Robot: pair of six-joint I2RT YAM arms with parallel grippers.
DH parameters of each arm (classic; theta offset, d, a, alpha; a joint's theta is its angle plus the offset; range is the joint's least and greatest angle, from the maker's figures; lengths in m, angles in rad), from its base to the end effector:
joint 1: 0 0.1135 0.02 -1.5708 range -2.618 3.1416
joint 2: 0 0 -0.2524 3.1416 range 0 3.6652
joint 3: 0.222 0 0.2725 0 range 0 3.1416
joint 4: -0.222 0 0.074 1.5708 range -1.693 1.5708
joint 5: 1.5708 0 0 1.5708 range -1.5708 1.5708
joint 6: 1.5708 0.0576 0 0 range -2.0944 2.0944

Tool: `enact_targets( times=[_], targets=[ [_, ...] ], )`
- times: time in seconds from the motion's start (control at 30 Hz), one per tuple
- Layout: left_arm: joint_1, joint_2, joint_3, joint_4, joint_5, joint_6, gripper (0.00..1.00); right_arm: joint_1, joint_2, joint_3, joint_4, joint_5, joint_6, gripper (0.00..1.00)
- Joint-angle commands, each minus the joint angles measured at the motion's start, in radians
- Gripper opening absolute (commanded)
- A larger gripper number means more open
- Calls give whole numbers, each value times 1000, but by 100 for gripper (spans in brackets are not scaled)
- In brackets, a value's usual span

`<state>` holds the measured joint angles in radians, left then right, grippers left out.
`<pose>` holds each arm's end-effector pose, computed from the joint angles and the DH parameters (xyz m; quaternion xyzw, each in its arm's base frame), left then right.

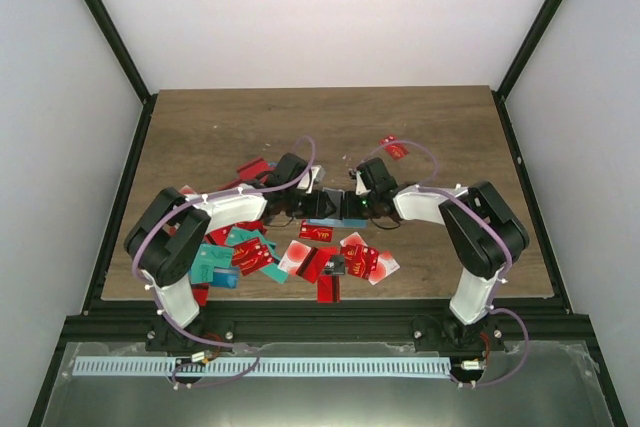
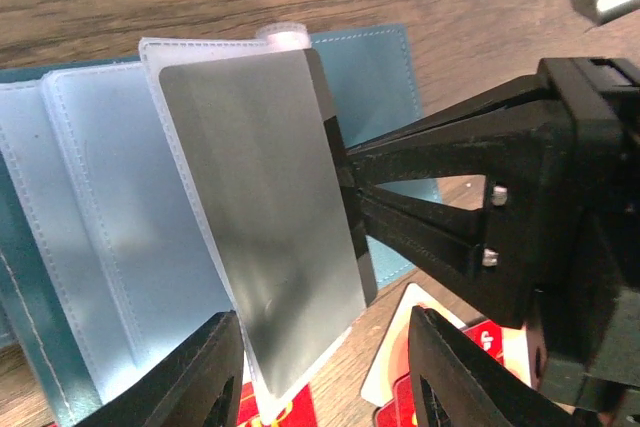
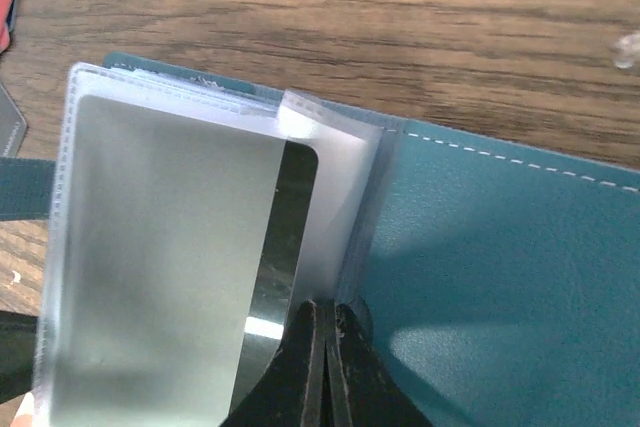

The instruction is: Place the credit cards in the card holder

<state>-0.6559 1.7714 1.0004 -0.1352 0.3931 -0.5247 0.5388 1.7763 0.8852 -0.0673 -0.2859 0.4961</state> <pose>0.2886 -0.2500 0.1185 0.1243 0.9209 -0.3314 0.1630 0.3003 0.1984 0.0858 -0.0631 0.9426 0.2656 0.1921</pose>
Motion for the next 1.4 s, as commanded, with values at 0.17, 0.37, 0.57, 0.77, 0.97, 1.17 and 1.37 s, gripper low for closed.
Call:
enact_targets(
  times=[0.17, 0.37, 0.57, 0.77, 0.97, 1.17, 1.37],
  targets=[
    [-4, -18, 14, 173, 126, -44, 46, -3, -2, 12, -112, 32, 20, 1],
    [-4, 9, -9, 240, 150, -62, 42, -5, 5, 3, -98, 20, 30, 1],
    [-4, 52, -2, 235, 122, -59, 35, -5, 6, 11, -101, 5, 35, 1],
    [-7, 71, 14, 256, 140, -60, 23, -5, -30, 32, -133, 18, 32, 1],
    [-16, 104, 67, 199, 117, -44, 19, -12, -92, 53, -193, 31, 13, 6],
    [-34, 126, 160, 9, -4, 3, 19, -24, -170, 59, -272, 65, -5, 24],
    [-89, 182, 300, -191, -168, 52, 20, -49, -300, 16, -318, 159, 29, 33]
  ],
)
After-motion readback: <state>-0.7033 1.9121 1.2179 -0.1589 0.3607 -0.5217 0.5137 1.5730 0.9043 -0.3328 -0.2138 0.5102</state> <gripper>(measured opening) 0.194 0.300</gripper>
